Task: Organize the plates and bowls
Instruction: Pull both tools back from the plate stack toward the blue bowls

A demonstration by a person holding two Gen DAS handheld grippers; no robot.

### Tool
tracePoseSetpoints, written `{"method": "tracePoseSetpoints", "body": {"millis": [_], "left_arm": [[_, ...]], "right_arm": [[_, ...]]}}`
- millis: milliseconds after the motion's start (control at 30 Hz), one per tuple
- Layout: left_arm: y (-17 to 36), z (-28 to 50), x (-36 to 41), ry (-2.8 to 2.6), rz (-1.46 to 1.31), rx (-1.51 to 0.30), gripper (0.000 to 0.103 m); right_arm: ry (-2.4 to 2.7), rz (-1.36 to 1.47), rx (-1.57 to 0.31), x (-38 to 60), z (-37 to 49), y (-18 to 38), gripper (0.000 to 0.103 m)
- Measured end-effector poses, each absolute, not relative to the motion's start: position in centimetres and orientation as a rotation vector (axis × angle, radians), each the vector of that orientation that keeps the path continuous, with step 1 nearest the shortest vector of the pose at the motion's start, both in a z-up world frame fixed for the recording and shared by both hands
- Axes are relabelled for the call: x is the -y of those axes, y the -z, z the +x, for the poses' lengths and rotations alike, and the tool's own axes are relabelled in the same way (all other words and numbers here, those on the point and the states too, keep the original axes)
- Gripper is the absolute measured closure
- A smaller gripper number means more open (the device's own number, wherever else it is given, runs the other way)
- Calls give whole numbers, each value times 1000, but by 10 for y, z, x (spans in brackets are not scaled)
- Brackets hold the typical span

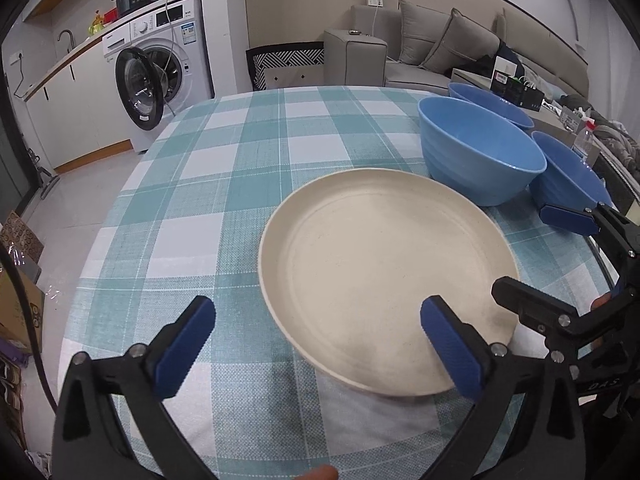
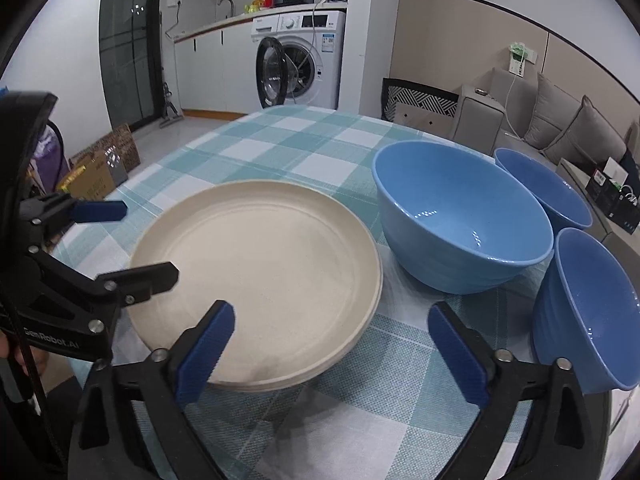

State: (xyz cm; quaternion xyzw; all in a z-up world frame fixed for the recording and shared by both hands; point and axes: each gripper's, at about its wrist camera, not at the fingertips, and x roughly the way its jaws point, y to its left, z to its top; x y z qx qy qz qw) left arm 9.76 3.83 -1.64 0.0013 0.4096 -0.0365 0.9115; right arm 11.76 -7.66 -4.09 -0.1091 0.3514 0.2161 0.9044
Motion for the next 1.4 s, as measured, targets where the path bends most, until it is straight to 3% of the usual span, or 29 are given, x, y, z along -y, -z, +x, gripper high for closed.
{"method": "tracePoseSetpoints", "body": {"millis": [767, 1400], "left_arm": [[-16, 84, -27, 95, -6, -756, 0], [-59, 92, 17, 135, 70, -652, 0]], "right_arm": [[-466, -124, -669, 107, 106, 4, 1], [-392, -21, -571, 183, 90, -58, 1]]}}
